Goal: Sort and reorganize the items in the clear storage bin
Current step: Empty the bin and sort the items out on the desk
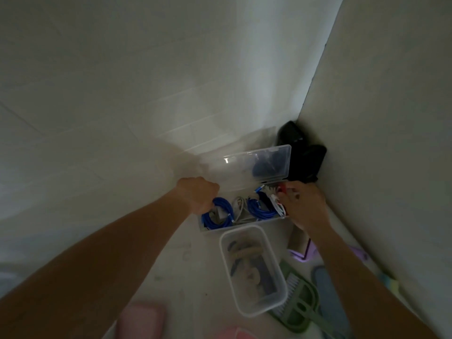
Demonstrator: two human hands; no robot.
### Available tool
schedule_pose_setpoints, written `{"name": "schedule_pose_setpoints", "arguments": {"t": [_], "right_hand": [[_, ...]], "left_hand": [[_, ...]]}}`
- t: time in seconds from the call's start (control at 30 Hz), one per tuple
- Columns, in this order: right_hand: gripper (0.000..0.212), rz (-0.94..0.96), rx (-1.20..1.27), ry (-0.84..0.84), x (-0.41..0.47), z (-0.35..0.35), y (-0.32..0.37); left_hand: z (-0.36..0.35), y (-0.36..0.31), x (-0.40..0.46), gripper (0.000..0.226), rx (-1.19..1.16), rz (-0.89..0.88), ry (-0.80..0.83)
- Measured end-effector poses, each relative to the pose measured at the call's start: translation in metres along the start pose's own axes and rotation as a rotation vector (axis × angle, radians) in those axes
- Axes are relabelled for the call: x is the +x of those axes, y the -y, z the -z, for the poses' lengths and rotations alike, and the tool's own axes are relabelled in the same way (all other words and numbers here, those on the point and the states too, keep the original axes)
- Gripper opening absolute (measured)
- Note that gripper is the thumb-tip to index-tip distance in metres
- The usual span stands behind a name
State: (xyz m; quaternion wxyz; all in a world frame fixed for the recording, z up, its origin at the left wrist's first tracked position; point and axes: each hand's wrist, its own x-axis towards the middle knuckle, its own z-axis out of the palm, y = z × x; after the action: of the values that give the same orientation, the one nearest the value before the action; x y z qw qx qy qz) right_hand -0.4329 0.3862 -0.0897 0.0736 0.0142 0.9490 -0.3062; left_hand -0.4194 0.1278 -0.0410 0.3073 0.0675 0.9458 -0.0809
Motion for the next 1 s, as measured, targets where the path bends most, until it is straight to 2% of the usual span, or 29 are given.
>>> {"name": "schedule_pose_setpoints", "arguments": {"t": [0.07,0.13,0.2,0.27,0.33,0.4,0.5,0.57,0.7,0.87,0.93,1.0], "right_hand": [[0.031,0.048,-0.040,-0.022,-0.003,0.006,0.003],[0.033,0.047,-0.045,0.001,-0.007,0.007,0.005],[0.029,0.053,-0.062,0.054,-0.007,0.006,0.007],[0.025,0.107,-0.054,0.114,-0.006,0.001,0.006],[0.026,0.123,-0.014,0.158,-0.008,-0.004,0.005],[0.035,0.090,0.039,0.132,-0.009,-0.007,0.001],[0.037,-0.007,0.204,-0.010,-0.010,-0.006,-0.001],[0.041,-0.033,0.227,-0.075,-0.010,-0.008,-0.002],[0.045,-0.061,0.261,0.005,-0.011,-0.012,0.002],[0.049,-0.003,0.255,0.132,-0.010,-0.014,0.001],[0.048,0.016,0.254,0.131,-0.010,-0.013,-0.001],[0.037,0.048,0.279,0.067,-0.011,-0.011,0.000]], "left_hand": [[0.000,-0.002,-0.001,0.033,0.037,-0.029,-0.114],[0.003,-0.011,0.004,0.039,-0.122,-0.165,-0.202],[0.009,-0.026,0.010,0.046,-0.316,-0.357,-0.158],[0.013,-0.040,0.017,0.044,-0.329,-0.469,-0.121],[0.014,-0.042,0.024,0.037,-0.296,-0.489,-0.134],[0.011,-0.038,0.026,0.033,-0.293,-0.496,-0.131],[0.001,-0.033,0.028,0.044,-0.236,-0.553,-0.158],[-0.007,-0.034,0.030,0.051,-0.184,-0.599,-0.188],[-0.009,-0.037,0.036,0.047,-0.162,-0.599,-0.213],[0.000,-0.035,0.033,0.043,-0.051,-0.582,-0.218],[0.005,-0.026,0.030,0.043,0.027,-0.582,-0.198],[0.008,-0.015,0.028,0.041,0.095,-0.571,-0.184]]}}
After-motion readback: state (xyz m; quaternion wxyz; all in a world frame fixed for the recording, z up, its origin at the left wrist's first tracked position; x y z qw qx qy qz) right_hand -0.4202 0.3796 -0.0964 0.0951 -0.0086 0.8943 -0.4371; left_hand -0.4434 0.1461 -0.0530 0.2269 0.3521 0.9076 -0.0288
